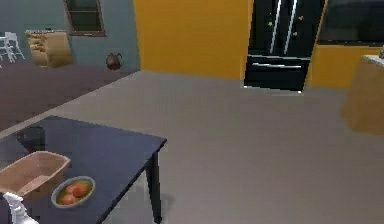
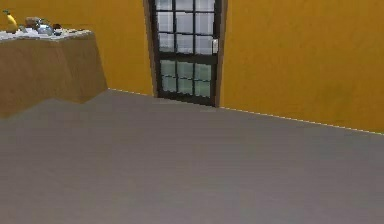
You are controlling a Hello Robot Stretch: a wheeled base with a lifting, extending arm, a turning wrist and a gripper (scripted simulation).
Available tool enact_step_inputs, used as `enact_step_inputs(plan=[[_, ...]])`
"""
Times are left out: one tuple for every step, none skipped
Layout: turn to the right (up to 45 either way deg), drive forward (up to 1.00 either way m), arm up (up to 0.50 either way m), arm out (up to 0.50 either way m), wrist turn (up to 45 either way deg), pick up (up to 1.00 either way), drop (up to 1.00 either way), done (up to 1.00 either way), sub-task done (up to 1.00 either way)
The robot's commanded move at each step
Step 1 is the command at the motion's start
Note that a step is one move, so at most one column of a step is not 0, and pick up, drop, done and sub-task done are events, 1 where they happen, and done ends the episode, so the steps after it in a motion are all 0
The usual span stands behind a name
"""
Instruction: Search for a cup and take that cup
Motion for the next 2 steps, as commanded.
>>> enact_step_inputs(plan=[[33.0, 0.0, 0.0, 0.0, 0.0, 0.0, 0.0, 0.0, 0.0], [0.0, 0.15, 0.0, 0.0, 0.0, 0.0, 0.0, 0.0, 0.0]])
